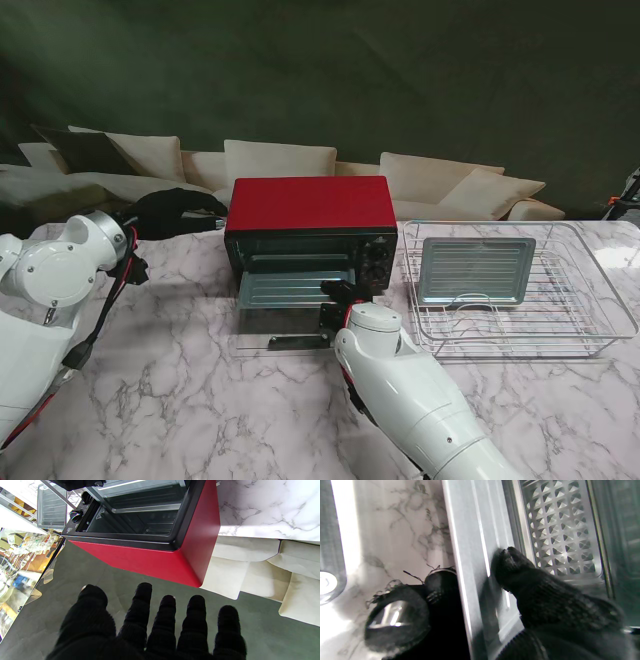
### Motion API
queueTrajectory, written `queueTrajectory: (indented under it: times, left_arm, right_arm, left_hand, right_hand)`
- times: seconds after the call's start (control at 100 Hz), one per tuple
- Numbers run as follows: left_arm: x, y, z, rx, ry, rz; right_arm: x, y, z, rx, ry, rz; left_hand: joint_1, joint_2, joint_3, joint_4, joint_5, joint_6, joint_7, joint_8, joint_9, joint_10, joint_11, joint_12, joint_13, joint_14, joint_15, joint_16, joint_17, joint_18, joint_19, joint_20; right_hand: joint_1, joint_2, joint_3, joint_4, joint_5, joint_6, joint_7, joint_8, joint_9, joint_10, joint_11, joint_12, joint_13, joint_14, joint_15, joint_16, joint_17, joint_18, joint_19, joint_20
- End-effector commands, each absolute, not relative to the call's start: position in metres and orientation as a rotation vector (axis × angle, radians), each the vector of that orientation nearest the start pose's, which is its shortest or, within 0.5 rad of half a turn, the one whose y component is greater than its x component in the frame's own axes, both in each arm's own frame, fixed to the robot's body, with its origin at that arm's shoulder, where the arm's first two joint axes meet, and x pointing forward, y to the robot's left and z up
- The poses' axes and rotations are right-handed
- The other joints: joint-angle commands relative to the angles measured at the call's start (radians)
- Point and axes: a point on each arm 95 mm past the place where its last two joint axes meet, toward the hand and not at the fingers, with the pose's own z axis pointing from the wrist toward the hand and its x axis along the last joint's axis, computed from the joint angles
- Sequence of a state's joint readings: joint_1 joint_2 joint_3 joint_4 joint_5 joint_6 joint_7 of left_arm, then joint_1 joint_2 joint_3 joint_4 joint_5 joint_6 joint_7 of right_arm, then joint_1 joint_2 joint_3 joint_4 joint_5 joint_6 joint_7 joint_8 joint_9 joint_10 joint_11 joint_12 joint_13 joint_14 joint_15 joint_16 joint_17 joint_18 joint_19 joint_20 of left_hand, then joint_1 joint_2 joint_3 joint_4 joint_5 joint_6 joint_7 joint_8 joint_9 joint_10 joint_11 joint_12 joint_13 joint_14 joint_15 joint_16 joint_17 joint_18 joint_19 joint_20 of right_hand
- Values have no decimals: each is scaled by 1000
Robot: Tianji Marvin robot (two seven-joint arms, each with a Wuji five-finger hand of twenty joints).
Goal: Slide the trays into the oven
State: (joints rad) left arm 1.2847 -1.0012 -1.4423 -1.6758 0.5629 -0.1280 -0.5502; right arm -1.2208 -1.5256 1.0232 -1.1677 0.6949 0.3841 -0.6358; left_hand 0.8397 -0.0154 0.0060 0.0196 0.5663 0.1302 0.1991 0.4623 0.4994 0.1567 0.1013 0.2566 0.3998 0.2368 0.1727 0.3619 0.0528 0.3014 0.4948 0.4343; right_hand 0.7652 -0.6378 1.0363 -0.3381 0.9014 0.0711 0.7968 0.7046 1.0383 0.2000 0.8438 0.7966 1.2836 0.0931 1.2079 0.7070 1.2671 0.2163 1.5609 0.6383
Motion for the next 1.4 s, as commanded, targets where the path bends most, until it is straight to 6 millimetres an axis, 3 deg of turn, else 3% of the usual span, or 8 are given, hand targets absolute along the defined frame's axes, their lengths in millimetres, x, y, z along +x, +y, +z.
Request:
queueTrajectory:
  times: [0.0, 0.84, 0.97, 1.06, 1.13, 1.22, 1.27, 1.39]
  left_arm:
    - [469, 67, -167, -1379, 1603, -1634]
    - [466, 68, -168, -1381, 1605, -1631]
    - [465, 68, -168, -1379, 1605, -1629]
    - [465, 68, -168, -1379, 1603, -1630]
    - [465, 68, -169, -1380, 1600, -1633]
    - [466, 67, -169, -1381, 1600, -1636]
    - [466, 67, -169, -1381, 1601, -1636]
    - [467, 67, -169, -1379, 1601, -1641]
  right_arm:
    - [449, 129, -411, -2877, 245, -1251]
    - [470, 140, -421, -2966, 220, -1256]
    - [470, 138, -422, -2967, 196, -1240]
    - [469, 135, -424, -2969, 150, -1214]
    - [468, 130, -425, -2956, 135, -1189]
    - [466, 127, -427, -2963, 97, -1163]
    - [464, 125, -428, -2961, 86, -1149]
    - [459, 120, -428, -2953, 73, -1115]
  left_hand:
    - [-26, 35, -31, -19, 15, 5, -7, 9, 15, 1, -3, 12, -6, 0, -11, 8, -6, -3, -29, 24]
    - [-27, 35, -31, -19, 17, 5, -7, 9, 16, 1, -3, 12, -6, -1, -11, 7, -6, -2, -30, 24]
    - [-27, 36, -32, -19, 15, 4, -7, 9, 15, 1, -3, 12, -7, -1, -12, 7, -5, -2, -30, 24]
    - [-26, 34, -32, -19, 16, 4, -7, 9, 16, 1, -3, 12, -7, 0, -12, 7, -5, -2, -29, 24]
    - [-26, 35, -31, -19, 15, 5, -7, 9, 16, 1, -3, 12, -7, -1, -11, 7, -5, -3, -29, 24]
    - [-26, 34, -32, -19, 14, 4, -8, 9, 15, 1, -3, 12, -7, 0, -11, 7, -5, -2, -30, 24]
    - [-26, 34, -31, -19, 14, 5, -8, 9, 15, 1, -3, 12, -7, -1, -11, 8, -5, -3, -30, 24]
    - [-26, 34, -32, -19, 13, 5, -8, 9, 16, 0, -2, 12, -7, -1, -11, 8, -5, -2, -30, 24]
  right_hand:
    - [123, 112, 140, 78, 106, -257, 180, 68, -14, -19, 49, -5, 31, -63, -15, -6, -179, 145, 4, 16]
    - [120, 129, 114, 81, 78, -268, 158, 51, -30, -44, 33, -22, 27, -41, -113, -28, -230, 149, -54, 25]
    - [115, 137, 76, 85, -43, -269, 121, -121, -55, -68, 20, -40, 23, -27, -223, -36, -288, 155, -112, 33]
    - [55, 102, -60, 108, -265, -227, 201, -295, -156, -74, -1, -48, -65, -21, -306, -21, -380, 138, -182, 41]
    - [7, 92, -170, 114, -350, -168, 206, -332, -267, -62, 26, -63, -160, -6, -333, -22, -463, 141, -227, 40]
    - [-109, 75, -182, 130, -363, -110, 116, -297, -353, -60, 67, -109, -241, 7, -336, -38, -527, 146, -257, 33]
    - [-194, 79, -159, 201, -371, -79, 36, -211, -399, -54, 73, -123, -288, 12, -346, -52, -560, 143, -272, 24]
    - [-266, 103, -217, 208, -436, -28, -64, -206, -500, -34, 38, -158, -419, 50, -426, -92, -658, 149, -316, 6]
